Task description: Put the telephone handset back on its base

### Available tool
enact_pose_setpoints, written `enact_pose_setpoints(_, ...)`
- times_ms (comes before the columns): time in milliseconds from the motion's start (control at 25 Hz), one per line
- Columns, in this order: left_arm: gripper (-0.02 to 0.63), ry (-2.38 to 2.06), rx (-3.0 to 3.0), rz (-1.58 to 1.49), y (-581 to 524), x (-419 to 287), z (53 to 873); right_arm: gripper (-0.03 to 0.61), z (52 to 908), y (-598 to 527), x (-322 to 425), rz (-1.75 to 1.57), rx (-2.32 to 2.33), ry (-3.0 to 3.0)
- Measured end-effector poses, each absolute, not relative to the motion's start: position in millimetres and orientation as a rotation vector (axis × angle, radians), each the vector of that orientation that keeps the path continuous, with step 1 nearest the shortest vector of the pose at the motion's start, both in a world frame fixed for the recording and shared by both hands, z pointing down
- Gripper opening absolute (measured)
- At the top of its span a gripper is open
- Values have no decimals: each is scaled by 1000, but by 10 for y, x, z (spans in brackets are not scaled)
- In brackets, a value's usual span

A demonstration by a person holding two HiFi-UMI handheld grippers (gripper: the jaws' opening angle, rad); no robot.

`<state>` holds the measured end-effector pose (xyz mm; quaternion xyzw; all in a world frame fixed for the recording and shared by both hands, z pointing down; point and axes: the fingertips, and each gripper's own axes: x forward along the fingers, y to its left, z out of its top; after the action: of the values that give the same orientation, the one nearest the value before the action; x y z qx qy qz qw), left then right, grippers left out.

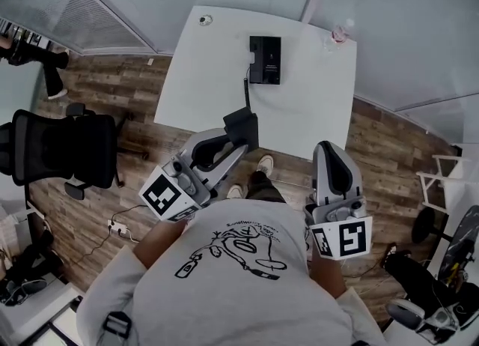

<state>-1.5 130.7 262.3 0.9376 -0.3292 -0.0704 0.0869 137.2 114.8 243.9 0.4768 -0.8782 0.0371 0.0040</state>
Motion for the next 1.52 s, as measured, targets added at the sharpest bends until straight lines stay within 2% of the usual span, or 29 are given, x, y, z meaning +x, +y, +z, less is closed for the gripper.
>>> enact_pose_setpoints(440,69,-975,2778,-156,575,577,2701,11,2552,403,1966,155,1480,-2756)
enact_pose_setpoints(760,69,-970,2799,-145,328,748,2667,11,2555,148,2070,138,1461,-2774)
enact_pose_setpoints(1520,69,-910,2734,-196,-145,118,2703,11,2345,-431,1184,106,1367,-2814)
